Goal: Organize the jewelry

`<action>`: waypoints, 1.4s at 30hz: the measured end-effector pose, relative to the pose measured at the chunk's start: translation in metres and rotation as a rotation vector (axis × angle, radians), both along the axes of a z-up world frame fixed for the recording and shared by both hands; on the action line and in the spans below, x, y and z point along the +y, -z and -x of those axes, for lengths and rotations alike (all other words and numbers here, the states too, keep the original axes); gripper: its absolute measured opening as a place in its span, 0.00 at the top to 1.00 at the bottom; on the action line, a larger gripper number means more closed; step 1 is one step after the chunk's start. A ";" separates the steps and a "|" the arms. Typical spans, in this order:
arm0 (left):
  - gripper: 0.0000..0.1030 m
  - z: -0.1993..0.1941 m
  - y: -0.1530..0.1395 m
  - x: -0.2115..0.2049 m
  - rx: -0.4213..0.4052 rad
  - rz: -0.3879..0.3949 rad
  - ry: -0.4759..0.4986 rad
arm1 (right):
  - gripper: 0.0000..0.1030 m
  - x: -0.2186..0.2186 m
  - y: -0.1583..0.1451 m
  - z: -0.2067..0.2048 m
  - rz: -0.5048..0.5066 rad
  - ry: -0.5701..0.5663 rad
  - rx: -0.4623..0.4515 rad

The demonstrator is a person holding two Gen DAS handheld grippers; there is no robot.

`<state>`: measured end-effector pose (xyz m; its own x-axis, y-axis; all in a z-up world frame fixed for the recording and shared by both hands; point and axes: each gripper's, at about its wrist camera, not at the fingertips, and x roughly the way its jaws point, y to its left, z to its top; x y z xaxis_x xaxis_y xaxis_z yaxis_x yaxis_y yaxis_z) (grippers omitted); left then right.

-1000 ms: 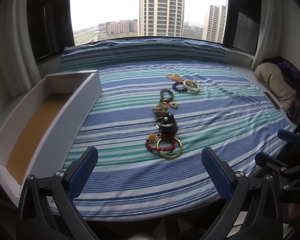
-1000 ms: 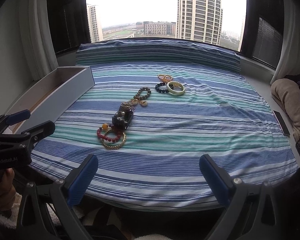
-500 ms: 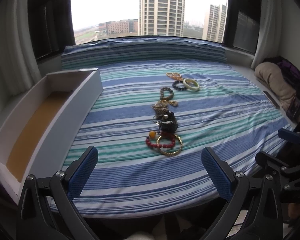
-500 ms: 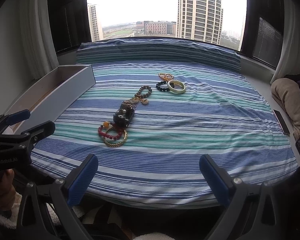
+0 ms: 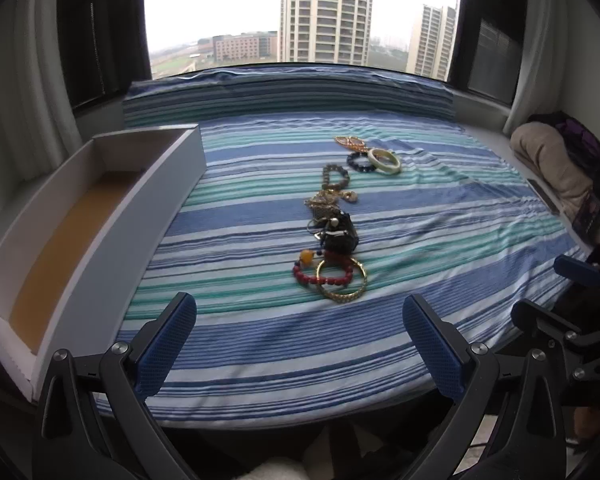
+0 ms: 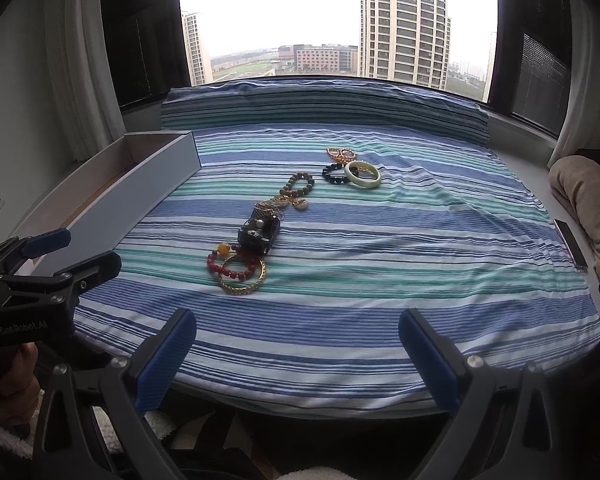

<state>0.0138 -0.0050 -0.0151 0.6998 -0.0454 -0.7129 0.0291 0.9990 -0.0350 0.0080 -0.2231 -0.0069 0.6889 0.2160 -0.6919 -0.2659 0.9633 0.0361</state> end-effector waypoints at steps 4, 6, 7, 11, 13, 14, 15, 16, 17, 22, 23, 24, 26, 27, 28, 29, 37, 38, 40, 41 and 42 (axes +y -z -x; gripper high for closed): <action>0.00 0.001 -0.002 -0.002 -0.007 -0.008 0.005 | 0.00 -0.001 0.000 0.002 -0.002 0.004 -0.003; 0.00 0.001 -0.002 -0.001 -0.003 -0.010 0.001 | 0.00 -0.002 -0.001 0.002 -0.003 0.004 -0.007; 0.00 0.002 -0.003 0.000 -0.004 -0.007 -0.004 | 0.00 -0.001 -0.001 0.003 -0.004 0.003 -0.009; 0.00 0.006 -0.005 0.010 -0.013 0.020 -0.036 | 0.00 -0.003 -0.004 0.008 -0.009 0.005 -0.027; 0.00 0.005 -0.002 0.013 0.002 0.025 -0.047 | 0.00 -0.003 -0.002 0.008 -0.006 0.006 -0.025; 0.00 0.005 0.000 0.013 0.010 0.029 -0.047 | 0.00 -0.003 0.000 0.007 -0.005 0.008 -0.014; 0.00 0.004 0.000 0.013 0.016 0.032 -0.045 | 0.00 -0.003 0.001 0.006 -0.009 0.008 -0.005; 0.00 0.005 0.000 0.012 0.015 0.030 -0.042 | 0.00 -0.003 0.001 0.006 -0.015 0.006 -0.002; 0.00 0.005 -0.001 0.011 0.012 0.025 -0.040 | 0.00 -0.003 0.001 0.007 -0.017 0.003 -0.003; 0.00 0.009 -0.002 0.002 0.009 0.004 -0.015 | 0.00 0.000 -0.004 0.011 -0.006 -0.009 -0.029; 0.00 0.009 0.000 0.001 0.014 0.003 -0.011 | 0.00 0.000 -0.004 0.011 -0.004 -0.011 -0.025; 0.00 0.009 0.001 0.000 0.018 0.002 -0.007 | 0.00 0.001 -0.002 0.010 -0.004 -0.013 -0.019; 0.00 0.010 0.001 -0.001 0.023 -0.004 -0.005 | 0.00 0.001 0.000 0.010 -0.006 -0.018 -0.009; 0.00 0.011 0.001 -0.001 0.024 -0.009 -0.006 | 0.00 0.002 0.000 0.011 -0.006 -0.020 -0.008; 0.00 0.011 0.000 -0.002 0.023 -0.013 -0.006 | 0.00 0.001 0.000 0.011 -0.008 -0.021 -0.008; 0.00 0.011 -0.001 -0.002 0.022 -0.017 -0.008 | 0.00 0.001 0.000 0.011 -0.009 -0.022 -0.010; 0.00 0.011 -0.002 -0.005 0.016 -0.029 -0.003 | 0.00 0.002 -0.006 0.010 -0.009 -0.019 -0.029; 0.00 0.011 -0.001 -0.005 0.017 -0.030 -0.002 | 0.00 0.002 -0.006 0.011 -0.015 -0.020 -0.030; 0.00 0.010 0.000 -0.004 0.018 -0.032 -0.001 | 0.00 0.002 -0.004 0.009 -0.021 -0.020 -0.022; 0.00 0.011 0.000 -0.004 0.019 -0.031 -0.001 | 0.00 0.002 -0.003 0.009 -0.021 -0.018 -0.017; 0.00 0.011 0.000 -0.003 0.020 -0.028 -0.001 | 0.00 0.002 -0.002 0.008 -0.020 -0.016 -0.014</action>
<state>0.0026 -0.0082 -0.0153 0.6857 -0.0252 -0.7275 0.0281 0.9996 -0.0081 0.0002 -0.2209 -0.0047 0.6945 0.2410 -0.6780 -0.2819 0.9581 0.0518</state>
